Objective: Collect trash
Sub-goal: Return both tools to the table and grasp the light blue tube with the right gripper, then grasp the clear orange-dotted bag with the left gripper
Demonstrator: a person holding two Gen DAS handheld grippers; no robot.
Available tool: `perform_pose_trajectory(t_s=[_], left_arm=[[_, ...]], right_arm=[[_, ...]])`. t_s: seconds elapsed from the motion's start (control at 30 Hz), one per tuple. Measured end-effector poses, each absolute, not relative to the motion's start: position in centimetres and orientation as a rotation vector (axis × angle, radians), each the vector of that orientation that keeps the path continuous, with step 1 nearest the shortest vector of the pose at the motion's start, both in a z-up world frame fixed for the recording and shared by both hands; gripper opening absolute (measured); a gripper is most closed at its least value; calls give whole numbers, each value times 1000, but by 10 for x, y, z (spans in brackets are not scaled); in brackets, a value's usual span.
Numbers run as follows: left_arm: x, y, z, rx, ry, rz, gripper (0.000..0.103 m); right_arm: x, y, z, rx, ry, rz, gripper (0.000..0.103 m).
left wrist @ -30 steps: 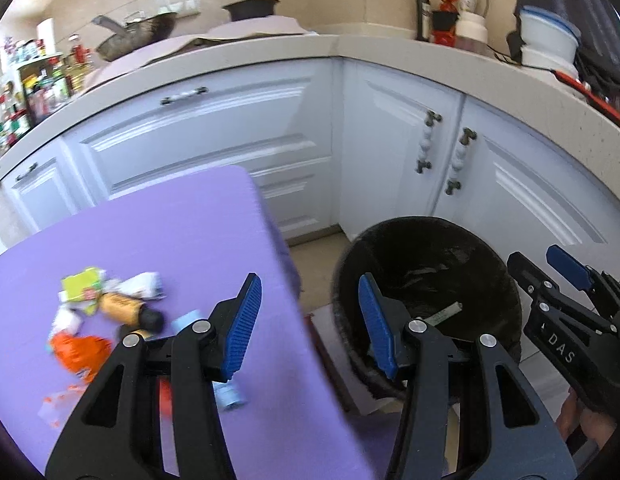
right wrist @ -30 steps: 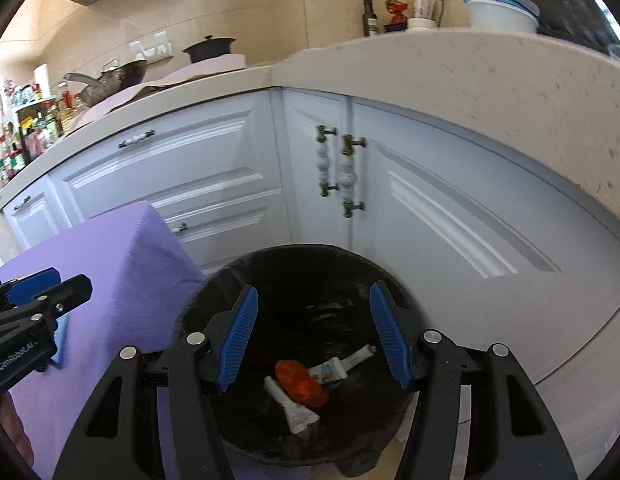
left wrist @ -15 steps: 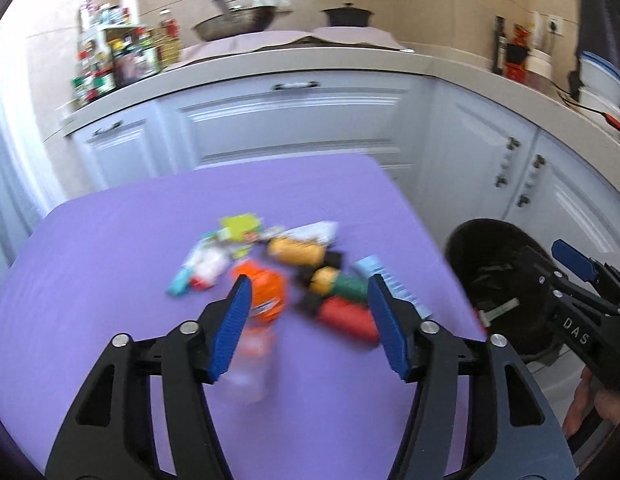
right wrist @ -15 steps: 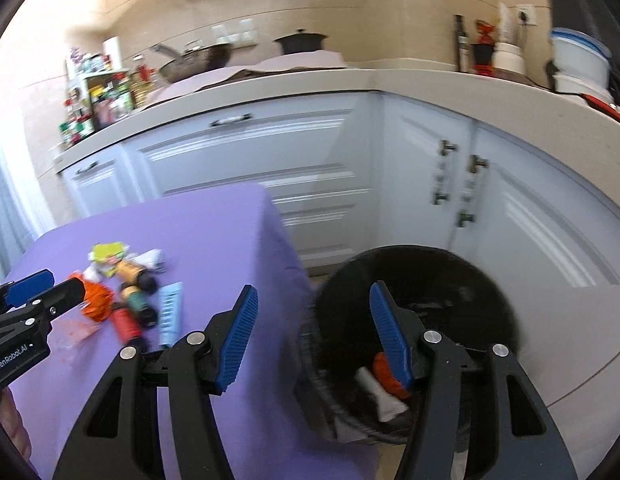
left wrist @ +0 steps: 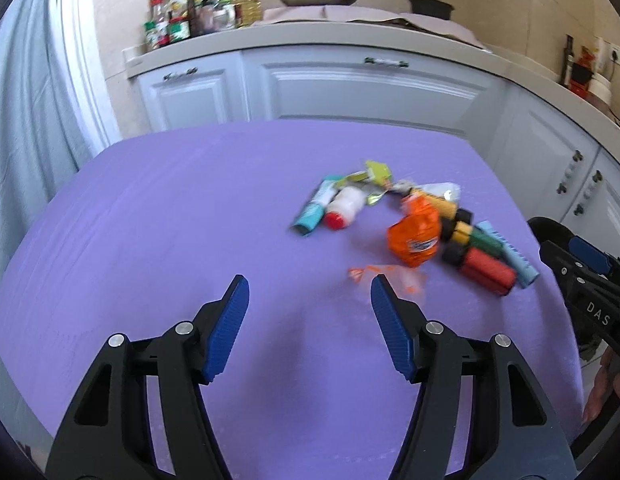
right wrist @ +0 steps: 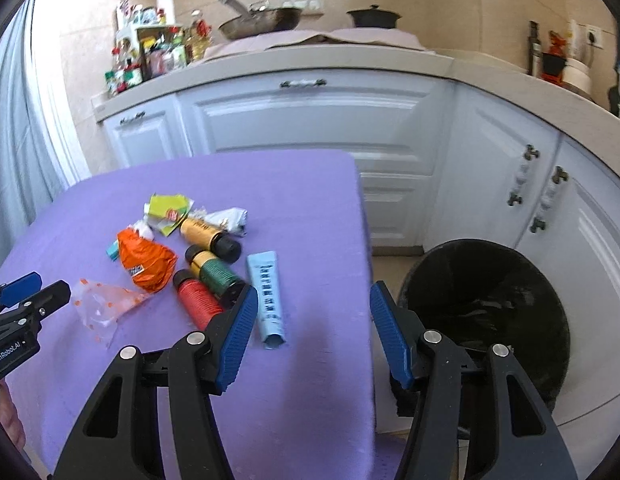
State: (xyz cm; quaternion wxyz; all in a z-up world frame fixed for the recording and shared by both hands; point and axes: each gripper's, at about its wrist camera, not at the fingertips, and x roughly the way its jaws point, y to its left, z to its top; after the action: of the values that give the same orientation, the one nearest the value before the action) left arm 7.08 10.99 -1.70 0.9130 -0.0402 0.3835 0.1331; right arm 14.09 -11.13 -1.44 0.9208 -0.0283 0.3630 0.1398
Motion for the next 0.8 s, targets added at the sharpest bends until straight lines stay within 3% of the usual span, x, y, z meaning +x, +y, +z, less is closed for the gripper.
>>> perform_pose_trajectory(t_s=[0.13,0.43,0.6,0.8], left_arm=[[69,119,-23,-93,800,284,64],[66,133,-22,-132,800,284,67],[63,134,-17,-141,786,281,68],[64,131,-15,-140,781,275,68]], right_arm=[[148,-101,-21,-82,792,305,55],[157,-88,-35,-130,882,340,38],[159,-85,-39,-133,912,367,15],[155,-86,-34,-119,893,367,12]])
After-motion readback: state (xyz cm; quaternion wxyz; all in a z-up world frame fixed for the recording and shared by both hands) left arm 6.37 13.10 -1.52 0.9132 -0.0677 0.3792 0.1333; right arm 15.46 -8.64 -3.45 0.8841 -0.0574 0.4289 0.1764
